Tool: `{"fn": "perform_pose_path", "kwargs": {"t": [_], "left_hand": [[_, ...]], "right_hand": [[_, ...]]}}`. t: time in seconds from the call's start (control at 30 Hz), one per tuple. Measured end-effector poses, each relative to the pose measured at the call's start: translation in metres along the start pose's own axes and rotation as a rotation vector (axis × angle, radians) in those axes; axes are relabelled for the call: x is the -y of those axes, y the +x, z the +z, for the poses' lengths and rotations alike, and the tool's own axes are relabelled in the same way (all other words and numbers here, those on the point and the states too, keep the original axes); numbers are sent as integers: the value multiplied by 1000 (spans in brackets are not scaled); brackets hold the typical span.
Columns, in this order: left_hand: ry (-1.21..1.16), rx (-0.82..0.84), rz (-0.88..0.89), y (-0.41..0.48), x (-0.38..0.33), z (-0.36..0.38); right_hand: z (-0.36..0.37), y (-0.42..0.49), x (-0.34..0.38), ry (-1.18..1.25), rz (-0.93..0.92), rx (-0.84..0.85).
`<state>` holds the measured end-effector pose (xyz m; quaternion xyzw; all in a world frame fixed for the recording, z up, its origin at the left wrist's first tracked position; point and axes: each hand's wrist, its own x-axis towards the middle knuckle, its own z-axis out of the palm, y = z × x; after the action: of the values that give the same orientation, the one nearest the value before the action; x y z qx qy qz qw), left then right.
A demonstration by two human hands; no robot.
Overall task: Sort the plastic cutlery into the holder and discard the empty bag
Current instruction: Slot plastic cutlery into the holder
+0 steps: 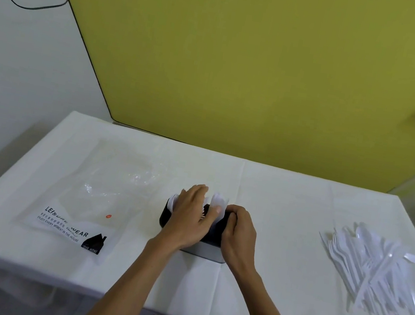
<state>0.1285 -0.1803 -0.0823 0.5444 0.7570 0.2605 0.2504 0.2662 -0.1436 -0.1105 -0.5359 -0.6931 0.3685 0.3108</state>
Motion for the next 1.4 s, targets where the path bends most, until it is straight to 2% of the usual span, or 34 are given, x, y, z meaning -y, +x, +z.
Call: {"fn": "perform_pose_path", "kwargs": {"t": [0.2,0.53,0.67,0.87,1.03,1.13,1.3,1.4], "left_hand": [[-337,-39,-54,-3,-8,-7],[-623,-127,-31,-4,-21,-41],[-552,-133,-35,-4,-17,-31],[-208,-178,-49,-11,-19,-7],[-108,-6,-2,-13,-11,-11],[-64,-44,-37,-12,-13,-13],[-175,-163,-49,-1,-18,-18],[-269,-76,-72,-2,-15,-28]], "right_hand": [[-3,1,-2,-13,-27,10],[-2,1,-4,-4,-18,31],[-2,1,-3,-6,-20,25],[-4,0,-1,1,-29,28],[-4,0,-3,16,-21,39],[-5,1,-3,1,-29,40],[-4,2,-4,-9,-32,41],[-5,1,-5,-4,-28,46]]}}
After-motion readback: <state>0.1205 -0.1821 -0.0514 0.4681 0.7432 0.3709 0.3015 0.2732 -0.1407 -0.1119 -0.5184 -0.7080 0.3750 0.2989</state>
